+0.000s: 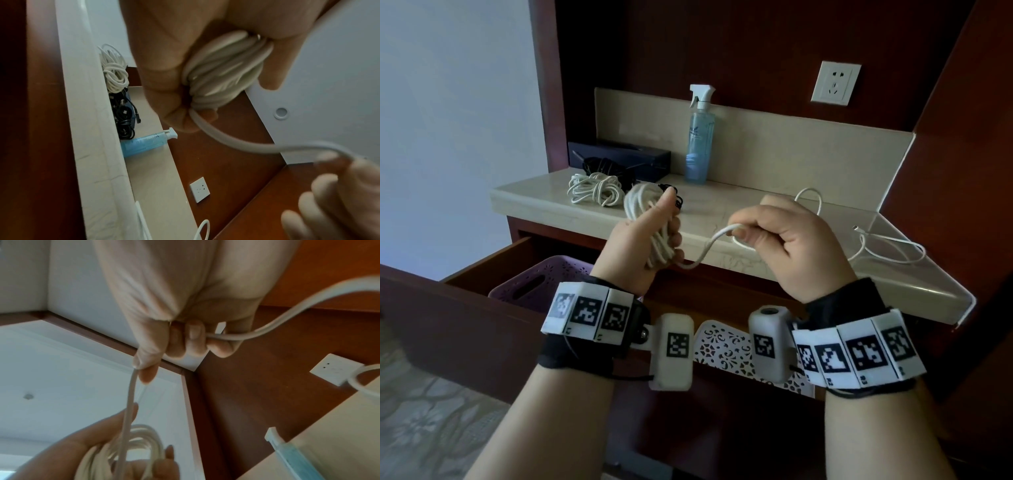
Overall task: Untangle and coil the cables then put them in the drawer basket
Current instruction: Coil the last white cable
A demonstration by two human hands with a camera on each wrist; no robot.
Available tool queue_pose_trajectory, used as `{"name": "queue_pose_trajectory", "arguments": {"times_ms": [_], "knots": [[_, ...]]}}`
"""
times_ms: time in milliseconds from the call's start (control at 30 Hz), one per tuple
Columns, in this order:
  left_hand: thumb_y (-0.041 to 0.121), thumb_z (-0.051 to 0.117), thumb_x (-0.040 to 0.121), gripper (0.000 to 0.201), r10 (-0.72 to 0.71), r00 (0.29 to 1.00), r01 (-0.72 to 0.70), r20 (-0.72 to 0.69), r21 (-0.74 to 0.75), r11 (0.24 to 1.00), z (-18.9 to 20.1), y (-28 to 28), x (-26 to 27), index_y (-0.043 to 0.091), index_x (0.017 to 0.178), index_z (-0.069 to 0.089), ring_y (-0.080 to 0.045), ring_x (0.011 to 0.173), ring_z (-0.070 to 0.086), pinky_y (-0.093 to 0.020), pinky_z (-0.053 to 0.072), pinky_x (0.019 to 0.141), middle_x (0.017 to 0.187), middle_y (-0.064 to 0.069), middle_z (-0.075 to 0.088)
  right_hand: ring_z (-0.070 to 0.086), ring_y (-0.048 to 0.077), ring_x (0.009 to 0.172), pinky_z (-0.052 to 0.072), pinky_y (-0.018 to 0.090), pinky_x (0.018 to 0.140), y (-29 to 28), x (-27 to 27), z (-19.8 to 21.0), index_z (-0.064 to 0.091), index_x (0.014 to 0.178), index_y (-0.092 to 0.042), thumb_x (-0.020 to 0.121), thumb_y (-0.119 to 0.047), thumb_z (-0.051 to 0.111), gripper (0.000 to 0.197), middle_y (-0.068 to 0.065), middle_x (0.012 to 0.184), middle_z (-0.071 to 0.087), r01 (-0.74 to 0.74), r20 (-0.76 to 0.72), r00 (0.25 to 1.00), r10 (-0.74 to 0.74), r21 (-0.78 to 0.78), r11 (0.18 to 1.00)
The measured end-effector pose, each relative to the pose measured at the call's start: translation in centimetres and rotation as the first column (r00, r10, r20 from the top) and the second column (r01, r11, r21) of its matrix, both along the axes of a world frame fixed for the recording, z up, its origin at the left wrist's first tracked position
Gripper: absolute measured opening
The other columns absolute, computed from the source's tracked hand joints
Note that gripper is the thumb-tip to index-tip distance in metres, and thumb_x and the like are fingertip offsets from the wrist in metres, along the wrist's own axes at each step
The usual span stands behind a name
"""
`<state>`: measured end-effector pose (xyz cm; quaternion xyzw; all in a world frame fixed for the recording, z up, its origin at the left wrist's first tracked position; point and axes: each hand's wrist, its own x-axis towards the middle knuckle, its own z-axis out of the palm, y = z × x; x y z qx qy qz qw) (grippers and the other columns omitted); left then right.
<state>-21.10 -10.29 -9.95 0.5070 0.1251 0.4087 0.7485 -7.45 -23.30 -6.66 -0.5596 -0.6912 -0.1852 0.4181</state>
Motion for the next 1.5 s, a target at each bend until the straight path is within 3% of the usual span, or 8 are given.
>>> {"name": "queue_pose_trajectory", "arguments": {"times_ms": [233,500,633,933,1067,1233,1400,1500], "knots": [[0.088,0.065,0.028,0.104,-0.185,0.95,0.241,-0.25,0.215,0.947,-0.5,-1.4,0.4,0.008,0.093,0.059,-0.014,0.062,0.056,-0.027,0.048,0.051,0.071,-0.003,0.059,0.044,0.01,0.059,0.037,0.027,0.052,1.8,-0.9,2.7,0.072,0.082,-0.019,0.081,-0.044,0.061,0.028,-0.012,0.067,0.044,-0.003,0.088,0.996,0.003,0.005,1.0],[0.043,0.092,0.035,0.068,-0.357,0.904,0.401,-0.234,0.174,0.9,0.2,-1.9,-0.2,0.012,0.087,0.06,-0.013,0.063,0.057,-0.025,0.046,0.048,0.07,-0.001,0.058,0.042,0.001,0.055,0.033,0.025,0.054,3.1,-1.3,5.2,0.051,0.069,-0.029,0.078,-0.037,0.071,0.024,-0.017,0.057,0.044,0.089,0.145,0.987,-0.071,-0.121,0.989],[0.011,0.069,0.059,0.018,-0.25,0.945,0.283,-0.21,0.142,0.949,0.7,-2.7,0.3,0.008,0.076,0.065,-0.018,0.057,0.058,-0.025,0.045,0.044,0.062,-0.009,0.058,0.039,0.002,0.053,0.031,0.024,0.052,3.4,-1.9,5.8,0.047,0.066,-0.028,0.08,-0.034,0.069,0.027,-0.015,0.054,0.042,0.117,0.175,0.98,-0.094,-0.127,0.985],[-0.001,0.034,0.057,0.041,-0.313,0.947,0.308,0.076,0.065,0.949,0.5,-2.2,0.4,0.002,0.091,0.056,-0.019,0.052,0.051,-0.017,0.037,0.039,0.078,-0.015,0.061,0.046,0.0,0.058,0.031,0.011,0.055,3.1,-0.3,6.6,0.06,0.079,-0.02,0.085,-0.034,0.063,0.015,-0.013,0.061,0.049,0.068,0.115,0.993,-0.035,-0.304,0.95],[0.003,0.052,0.053,0.044,-0.431,0.86,0.446,0.273,0.007,0.895,0.7,-0.6,-0.7,0.001,0.096,0.062,-0.017,0.053,0.049,-0.016,0.041,0.038,0.077,-0.014,0.056,0.051,0.008,0.063,0.037,0.017,0.059,1.2,2.7,6.2,0.065,0.092,-0.021,0.093,-0.029,0.051,0.016,-0.006,0.07,0.057,0.129,0.061,0.991,-0.115,-0.33,0.935],[0.003,0.035,0.056,0.049,-0.424,0.898,0.424,0.118,0.028,0.905,0.6,-1.5,0.2,0.001,0.101,0.053,-0.017,0.051,0.047,-0.014,0.037,0.039,0.069,-0.011,0.051,0.048,0.0,0.047,0.038,0.011,0.048,1.4,2.2,5.3,0.064,0.091,-0.022,0.096,-0.018,0.048,0.017,-0.013,0.052,0.053,0.022,-0.237,0.969,-0.068,-0.193,0.981],[0.007,0.052,0.053,0.066,-0.44,0.861,0.452,0.254,0.012,0.892,0.6,-2.0,1.0,0.009,0.119,0.046,-0.016,0.053,0.047,-0.016,0.039,0.039,0.071,-0.01,0.052,0.055,0.006,0.074,0.033,0.021,0.063,3.3,1.6,2.9,0.066,0.089,-0.024,0.095,-0.027,0.049,0.019,-0.008,0.082,0.063,0.25,-0.059,0.961,-0.269,-0.22,0.943],[0.006,0.042,0.058,0.067,-0.399,0.875,0.412,0.273,0.01,0.911,0.7,-1.7,0.9,0.013,0.124,0.039,-0.014,0.053,0.045,-0.015,0.035,0.038,0.07,-0.008,0.051,0.044,0.005,0.059,0.026,0.024,0.053,3.1,0.9,1.5,0.064,0.088,-0.033,0.096,-0.039,0.043,0.023,-0.012,0.069,0.049,0.403,0.045,0.91,-0.413,-0.338,0.851]]}}
